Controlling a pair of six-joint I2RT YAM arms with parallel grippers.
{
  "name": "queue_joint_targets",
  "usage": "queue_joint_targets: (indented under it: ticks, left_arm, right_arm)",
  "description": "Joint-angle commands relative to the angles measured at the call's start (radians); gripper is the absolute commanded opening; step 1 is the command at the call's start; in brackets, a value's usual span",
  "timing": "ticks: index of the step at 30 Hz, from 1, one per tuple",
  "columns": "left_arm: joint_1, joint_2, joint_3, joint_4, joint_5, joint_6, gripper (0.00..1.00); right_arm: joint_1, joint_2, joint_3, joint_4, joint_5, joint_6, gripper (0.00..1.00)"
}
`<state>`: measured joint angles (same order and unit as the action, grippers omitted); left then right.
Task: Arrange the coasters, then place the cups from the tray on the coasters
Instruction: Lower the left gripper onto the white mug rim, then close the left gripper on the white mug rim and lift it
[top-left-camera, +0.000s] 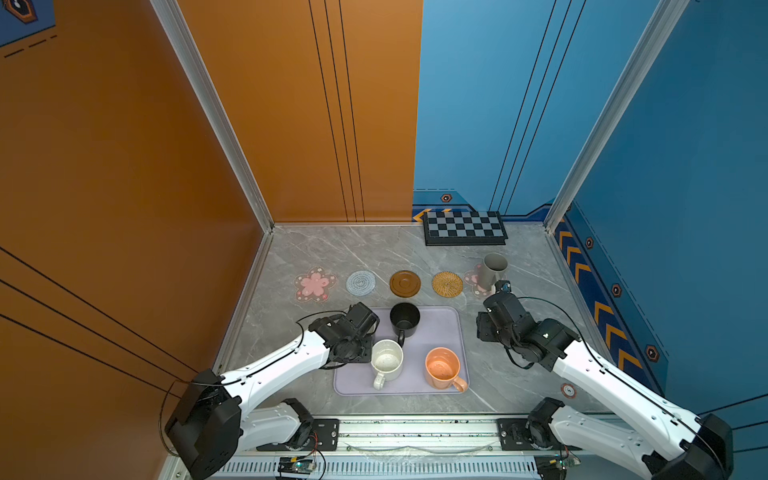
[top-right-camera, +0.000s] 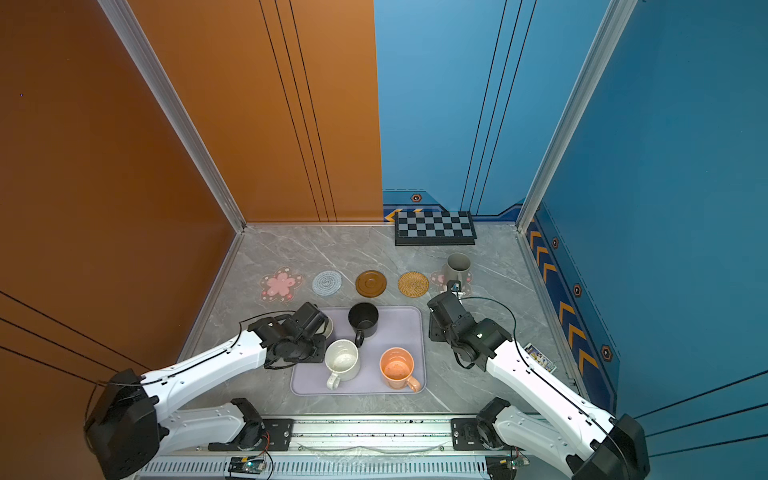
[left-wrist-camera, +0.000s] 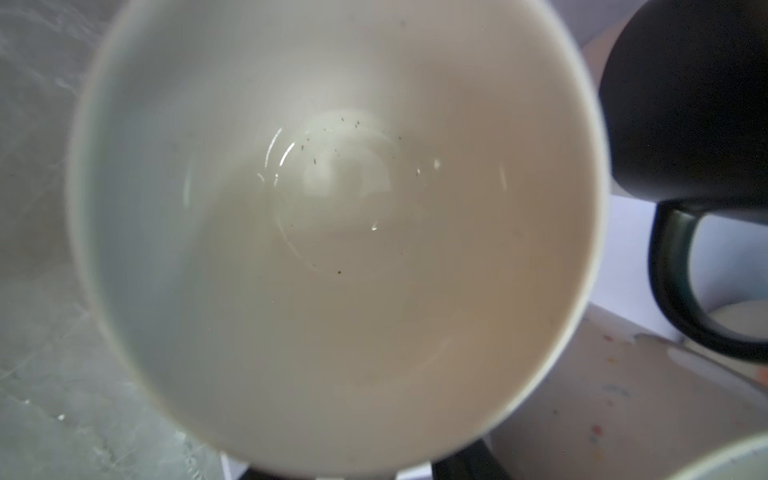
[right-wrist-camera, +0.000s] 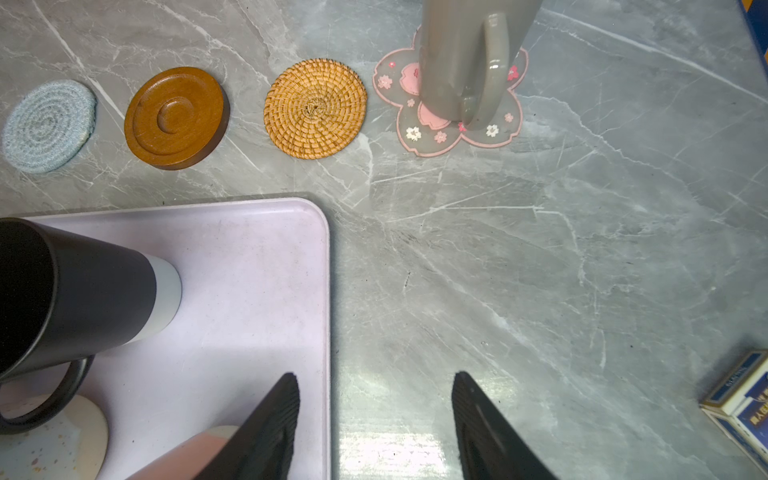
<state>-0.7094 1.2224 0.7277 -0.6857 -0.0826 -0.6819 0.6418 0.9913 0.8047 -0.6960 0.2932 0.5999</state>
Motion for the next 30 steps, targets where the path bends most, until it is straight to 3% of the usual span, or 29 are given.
queue_joint_targets:
  ticks: [1,14,18,23,26,27,30]
  left_arm:
    - [-0.012,0.006,0.010,0.011,-0.030,-0.013,0.43]
    - [-0.012,0.024,0.000,0.018,-0.063,-0.019,0.29]
    - [-0.012,0.047,-0.002,0.017,-0.068,-0.026,0.14]
    - [-0.012,0.069,0.002,0.018,-0.073,-0.025,0.03]
    - [-0.016,0.067,0.001,0.017,-0.083,-0.029,0.06]
    - [-0.017,0.060,-0.003,0.016,-0.088,-0.033,0.01]
    - [-0.018,0.039,-0.008,0.017,-0.086,-0.025,0.00]
  right_arm:
    - [0.005,-0.006,-0.005,-0.010,0.030,-0.017,0.62]
    - [0.004,0.002,-0.010,-0.010,0.027,-0.028,0.62]
    - [0.005,-0.005,-0.015,-0.009,0.027,-0.027,0.63]
    - [0.003,-0.006,-0.017,-0.009,0.023,-0.027,0.63]
    - [0.003,-0.006,-0.019,-0.010,0.023,-0.026,0.63]
    - [0.004,-0.006,-0.019,-0.009,0.023,-0.027,0.63]
    - [0.004,-0.007,-0.020,-0.010,0.024,-0.026,0.63]
